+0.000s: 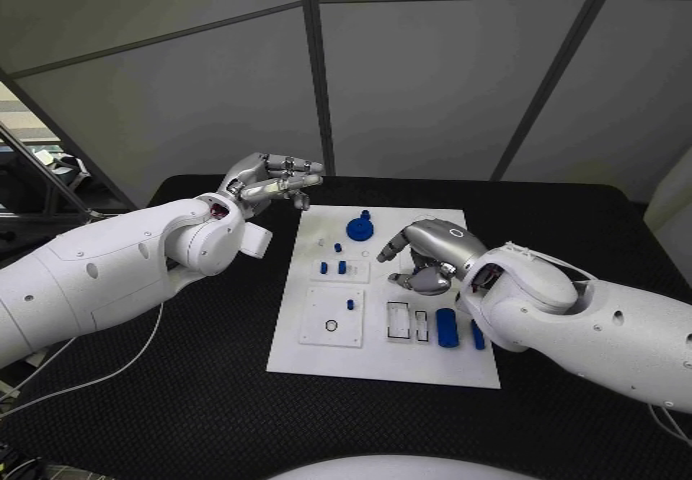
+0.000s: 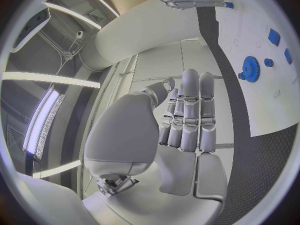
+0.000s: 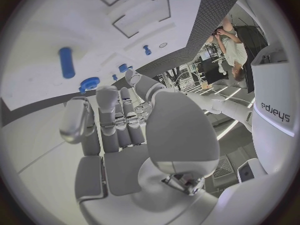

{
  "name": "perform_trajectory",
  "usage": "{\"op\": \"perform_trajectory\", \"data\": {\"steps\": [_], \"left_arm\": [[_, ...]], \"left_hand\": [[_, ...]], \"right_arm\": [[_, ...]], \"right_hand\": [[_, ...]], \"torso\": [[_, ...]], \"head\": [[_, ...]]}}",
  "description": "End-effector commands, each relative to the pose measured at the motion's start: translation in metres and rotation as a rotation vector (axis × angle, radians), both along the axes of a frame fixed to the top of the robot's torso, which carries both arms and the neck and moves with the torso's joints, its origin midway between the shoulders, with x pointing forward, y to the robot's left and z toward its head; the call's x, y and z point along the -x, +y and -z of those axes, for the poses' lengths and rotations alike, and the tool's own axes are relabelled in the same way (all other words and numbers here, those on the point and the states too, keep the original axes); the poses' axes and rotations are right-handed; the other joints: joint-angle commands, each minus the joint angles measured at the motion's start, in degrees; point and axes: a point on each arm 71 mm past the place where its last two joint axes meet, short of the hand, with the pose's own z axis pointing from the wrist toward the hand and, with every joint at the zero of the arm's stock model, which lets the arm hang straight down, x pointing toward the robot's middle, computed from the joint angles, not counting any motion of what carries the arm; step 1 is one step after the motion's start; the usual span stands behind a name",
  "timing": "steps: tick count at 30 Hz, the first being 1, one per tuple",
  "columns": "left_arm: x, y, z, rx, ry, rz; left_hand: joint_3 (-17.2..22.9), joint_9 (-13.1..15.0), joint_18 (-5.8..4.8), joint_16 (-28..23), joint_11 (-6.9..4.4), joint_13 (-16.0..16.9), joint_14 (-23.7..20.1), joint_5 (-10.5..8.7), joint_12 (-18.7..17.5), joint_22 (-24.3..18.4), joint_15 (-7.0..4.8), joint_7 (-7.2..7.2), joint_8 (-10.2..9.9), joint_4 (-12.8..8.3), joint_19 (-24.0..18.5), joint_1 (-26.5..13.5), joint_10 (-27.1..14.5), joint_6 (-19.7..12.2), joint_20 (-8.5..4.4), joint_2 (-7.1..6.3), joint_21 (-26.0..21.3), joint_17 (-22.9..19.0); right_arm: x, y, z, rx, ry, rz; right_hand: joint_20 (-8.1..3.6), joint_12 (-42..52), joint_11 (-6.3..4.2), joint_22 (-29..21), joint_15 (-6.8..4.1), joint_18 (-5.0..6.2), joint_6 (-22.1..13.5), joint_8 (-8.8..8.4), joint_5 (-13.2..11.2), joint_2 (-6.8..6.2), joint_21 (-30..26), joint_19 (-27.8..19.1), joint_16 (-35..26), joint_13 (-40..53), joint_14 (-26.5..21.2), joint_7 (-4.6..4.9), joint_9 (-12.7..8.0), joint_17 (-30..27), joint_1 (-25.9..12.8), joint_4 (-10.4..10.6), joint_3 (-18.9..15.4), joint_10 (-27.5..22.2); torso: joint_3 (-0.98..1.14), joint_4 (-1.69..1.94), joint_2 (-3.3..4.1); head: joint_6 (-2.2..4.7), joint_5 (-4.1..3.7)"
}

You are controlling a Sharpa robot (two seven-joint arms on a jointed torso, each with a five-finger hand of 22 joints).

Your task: Assemble the parts on the task board

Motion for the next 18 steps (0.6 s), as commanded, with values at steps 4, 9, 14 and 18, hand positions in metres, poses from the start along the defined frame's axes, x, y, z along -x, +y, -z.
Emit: {"op": "perform_trajectory", "data": {"steps": [4,9,14,18], "left_arm": [[0.000,-0.002,-0.001,0.010,0.002,0.014],[0.000,-0.002,-0.001,0.009,0.003,0.015],[0.000,-0.002,0.000,0.008,0.004,0.013],[0.000,-0.001,0.000,0.008,0.006,0.013]], "left_hand": [[-0.33,0.10,-0.67,-0.34,0.15,0.08,-0.33,-0.20,0.21,-0.07,0.10,0.24,-0.29,-0.10,-0.30,-0.13,0.24,0.18,0.04,0.51,-0.19,-0.05],[-0.33,0.10,-0.67,-0.34,0.15,0.08,-0.33,-0.20,0.21,-0.07,0.10,0.24,-0.29,-0.10,-0.30,-0.13,0.24,0.18,0.04,0.51,-0.19,-0.05],[-0.33,0.10,-0.67,-0.34,0.15,0.08,-0.33,-0.20,0.21,-0.07,0.10,0.24,-0.29,-0.10,-0.30,-0.13,0.24,0.18,0.04,0.51,-0.19,-0.05],[-0.33,0.10,-0.67,-0.34,0.15,0.08,-0.33,-0.20,0.21,-0.07,0.10,0.24,-0.29,-0.10,-0.30,-0.13,0.24,0.18,0.04,0.51,-0.19,-0.05]], "right_arm": [[-0.014,-0.021,-0.001,0.088,0.069,0.086],[-0.019,-0.029,0.002,0.139,0.104,0.109],[-0.019,-0.027,0.005,0.176,0.136,0.097],[-0.020,-0.026,0.007,0.200,0.154,0.096]], "right_hand": [[0.07,0.45,-0.25,0.35,-0.06,-0.12,0.27,-0.29,-0.13,-0.94,0.55,0.71,0.53,-0.10,0.65,-0.64,-0.09,0.04,-0.13,0.34,-0.60,0.25],[0.06,0.42,-0.23,-0.54,-0.04,0.09,0.13,-0.44,-0.40,-1.36,-0.19,0.23,-0.26,-0.14,0.37,-1.04,-0.15,-1.22,-0.17,0.49,-1.19,-0.28],[0.07,0.45,-0.19,-1.04,-0.03,0.20,-0.05,-0.50,-0.44,-1.46,-0.64,-0.08,-0.73,-0.14,0.10,-1.39,-0.19,-1.91,0.01,0.51,-1.47,-0.53],[0.07,0.49,-0.18,-1.01,-0.02,0.19,-0.02,-0.48,-0.42,-1.37,-0.62,-0.06,-0.68,-0.13,0.08,-1.49,-0.19,-1.90,0.10,0.54,-1.50,-0.56]], "torso": [[-0.02,0.13,0.11],[0.01,0.16,0.17],[-0.02,0.17,0.18],[-0.01,0.22,0.21]], "head": [[0.46,-0.52],[0.38,-0.59],[0.27,-0.57],[0.15,-0.47]]}}
